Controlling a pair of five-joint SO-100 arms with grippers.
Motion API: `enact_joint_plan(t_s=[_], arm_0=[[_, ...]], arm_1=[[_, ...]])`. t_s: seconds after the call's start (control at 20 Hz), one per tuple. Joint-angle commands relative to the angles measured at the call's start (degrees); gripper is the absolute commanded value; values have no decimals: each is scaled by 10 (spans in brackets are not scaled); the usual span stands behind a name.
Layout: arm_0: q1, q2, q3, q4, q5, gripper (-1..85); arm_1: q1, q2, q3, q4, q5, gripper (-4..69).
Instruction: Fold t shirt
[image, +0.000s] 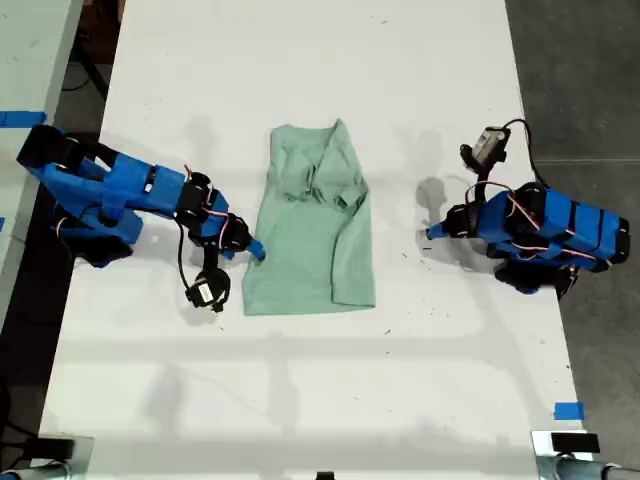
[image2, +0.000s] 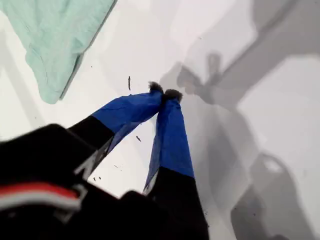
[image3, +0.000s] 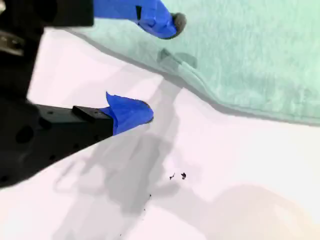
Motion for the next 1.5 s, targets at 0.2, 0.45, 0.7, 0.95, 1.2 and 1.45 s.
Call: enact_joint_plan(t_s=[0.2,0.45,0.7,0.95,1.2,1.45], arm_0=[[-8,-117,-139,-10,14,214],[-17,-151,-160,-10,28,209],[-16,-185,-172,-11,21,195],[-20,-185,-192,4,23,-1],[-28,-184,-218,36,21,-1],[-27,-195,-360,201,-11,-1]], arm_1=[[-4,6,18,-4,4,13],[-4,6,18,-4,3,13],[-4,6,18,-4,2,13],[-4,6,18,-4,2,13],[-4,6,18,-4,2,13],[-2,6,18,-4,1,13]])
